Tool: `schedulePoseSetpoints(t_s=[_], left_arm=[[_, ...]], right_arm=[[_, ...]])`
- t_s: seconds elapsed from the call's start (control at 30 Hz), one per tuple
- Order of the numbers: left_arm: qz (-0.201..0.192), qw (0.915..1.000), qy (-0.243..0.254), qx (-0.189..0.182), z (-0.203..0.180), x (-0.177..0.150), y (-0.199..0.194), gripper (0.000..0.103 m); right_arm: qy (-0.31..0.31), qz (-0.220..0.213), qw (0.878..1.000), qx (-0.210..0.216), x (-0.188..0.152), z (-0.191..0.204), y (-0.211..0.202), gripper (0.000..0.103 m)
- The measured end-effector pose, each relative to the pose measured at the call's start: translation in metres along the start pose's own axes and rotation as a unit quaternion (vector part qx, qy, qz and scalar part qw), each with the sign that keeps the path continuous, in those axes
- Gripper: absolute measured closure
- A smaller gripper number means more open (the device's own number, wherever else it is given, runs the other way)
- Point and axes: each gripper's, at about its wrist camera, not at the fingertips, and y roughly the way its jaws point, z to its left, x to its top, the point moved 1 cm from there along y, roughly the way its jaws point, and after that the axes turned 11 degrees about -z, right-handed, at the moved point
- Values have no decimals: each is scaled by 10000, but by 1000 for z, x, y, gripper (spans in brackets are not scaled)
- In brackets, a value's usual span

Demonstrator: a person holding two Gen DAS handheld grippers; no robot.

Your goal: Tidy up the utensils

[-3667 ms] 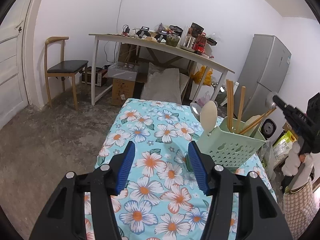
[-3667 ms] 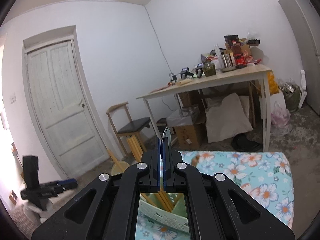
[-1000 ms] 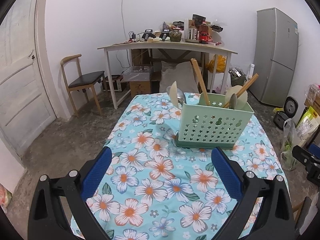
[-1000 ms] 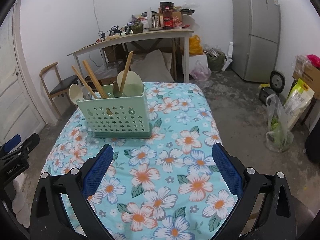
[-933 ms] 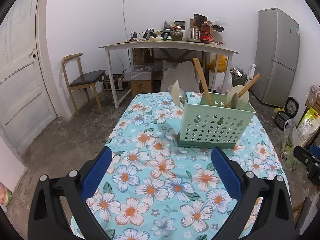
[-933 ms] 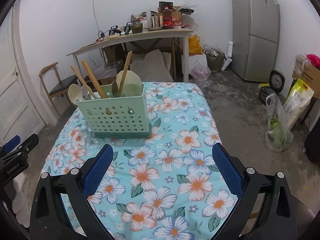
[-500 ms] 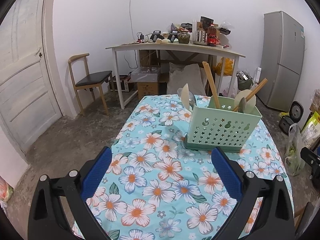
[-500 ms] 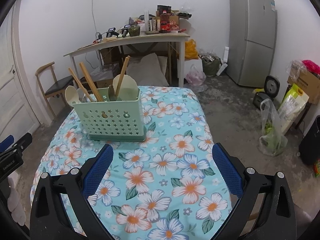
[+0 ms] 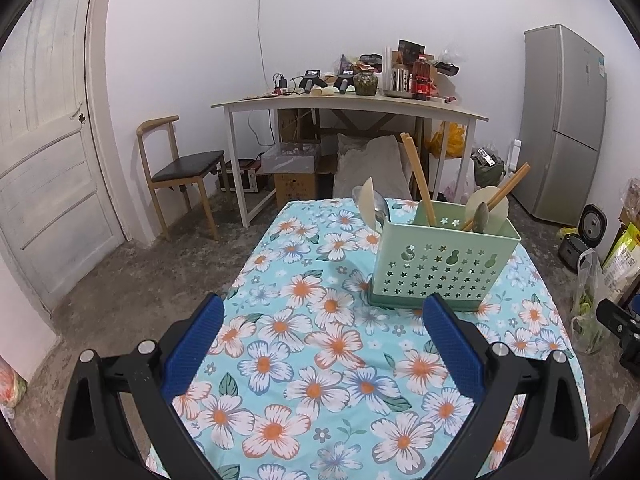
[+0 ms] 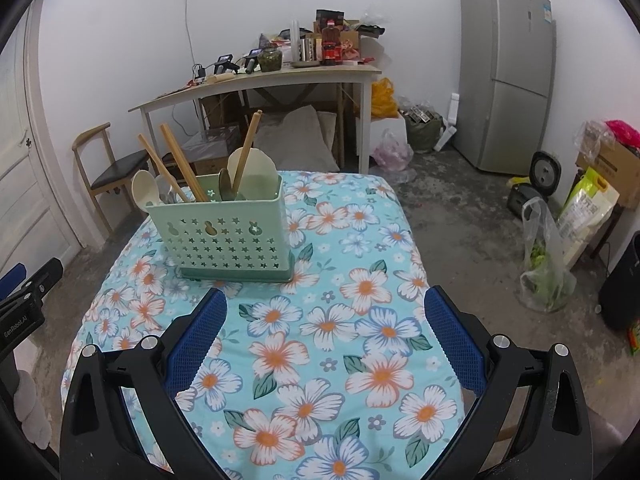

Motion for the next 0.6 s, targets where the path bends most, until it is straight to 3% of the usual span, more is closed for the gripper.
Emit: schedulePoseSetpoints(t_s=[0.6], left_arm=[[48,9999,76,-65,-5,0,0,6]], right_arm=[[-4,-1,10000,0,-1,0,1,8]])
